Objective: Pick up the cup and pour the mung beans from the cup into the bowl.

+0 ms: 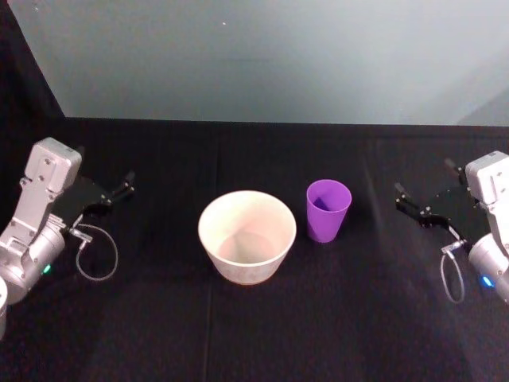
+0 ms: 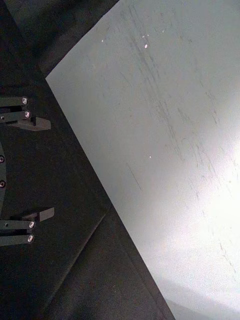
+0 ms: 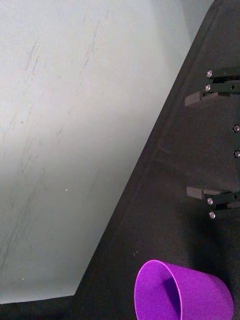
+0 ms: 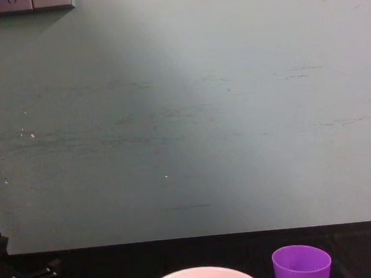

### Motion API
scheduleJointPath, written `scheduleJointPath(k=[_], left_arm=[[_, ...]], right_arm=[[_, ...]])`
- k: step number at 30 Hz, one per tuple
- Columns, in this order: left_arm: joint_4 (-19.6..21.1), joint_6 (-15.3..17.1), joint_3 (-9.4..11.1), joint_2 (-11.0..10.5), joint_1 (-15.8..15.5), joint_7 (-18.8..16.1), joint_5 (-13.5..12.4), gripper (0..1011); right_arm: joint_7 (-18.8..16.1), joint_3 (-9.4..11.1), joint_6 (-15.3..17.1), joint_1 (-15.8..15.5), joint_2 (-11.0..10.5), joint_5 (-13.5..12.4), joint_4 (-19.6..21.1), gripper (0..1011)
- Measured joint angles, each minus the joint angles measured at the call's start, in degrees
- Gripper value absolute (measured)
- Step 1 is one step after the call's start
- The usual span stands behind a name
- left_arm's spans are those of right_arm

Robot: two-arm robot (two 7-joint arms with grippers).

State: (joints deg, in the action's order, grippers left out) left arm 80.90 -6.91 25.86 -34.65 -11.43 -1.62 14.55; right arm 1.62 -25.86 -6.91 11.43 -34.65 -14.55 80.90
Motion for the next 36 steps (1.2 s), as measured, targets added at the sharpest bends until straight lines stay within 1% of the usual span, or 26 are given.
scheduleJointPath(k=[36], left_arm=[[0.0, 0.0, 0.0, 0.0, 0.0, 0.0, 0.0, 1000]], right_arm=[[0.0, 0.0, 0.0, 0.0, 0.0, 0.0, 0.0, 1003]])
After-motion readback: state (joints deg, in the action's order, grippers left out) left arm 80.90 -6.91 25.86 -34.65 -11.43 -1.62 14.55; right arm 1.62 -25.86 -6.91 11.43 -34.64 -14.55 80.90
